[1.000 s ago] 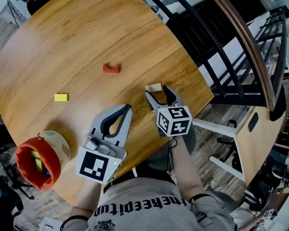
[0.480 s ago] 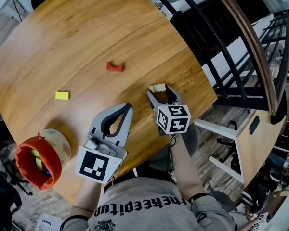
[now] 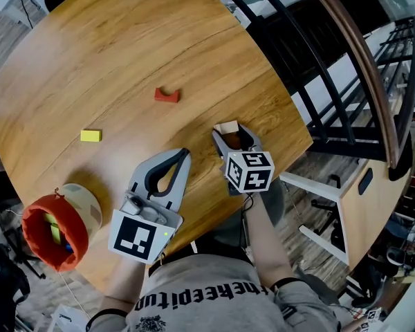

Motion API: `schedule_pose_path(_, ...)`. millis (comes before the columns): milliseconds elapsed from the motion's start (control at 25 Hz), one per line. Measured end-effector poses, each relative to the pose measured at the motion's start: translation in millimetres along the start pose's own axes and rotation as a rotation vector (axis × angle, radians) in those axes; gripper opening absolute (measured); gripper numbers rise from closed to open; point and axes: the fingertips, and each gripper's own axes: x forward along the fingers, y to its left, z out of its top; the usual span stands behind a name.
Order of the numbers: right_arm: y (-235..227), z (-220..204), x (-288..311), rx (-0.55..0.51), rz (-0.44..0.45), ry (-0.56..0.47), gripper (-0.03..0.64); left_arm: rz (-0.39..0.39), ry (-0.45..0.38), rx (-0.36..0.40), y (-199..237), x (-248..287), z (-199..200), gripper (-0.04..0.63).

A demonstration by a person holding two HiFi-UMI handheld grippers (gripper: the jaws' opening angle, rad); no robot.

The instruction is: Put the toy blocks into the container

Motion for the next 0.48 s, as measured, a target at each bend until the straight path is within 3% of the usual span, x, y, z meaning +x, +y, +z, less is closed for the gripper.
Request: schedule_pose_path(480,22,25,-29,-0.044,0.076,-0.076,0.293,0.005,-0.017,0.014,-13,-4,7,0.014)
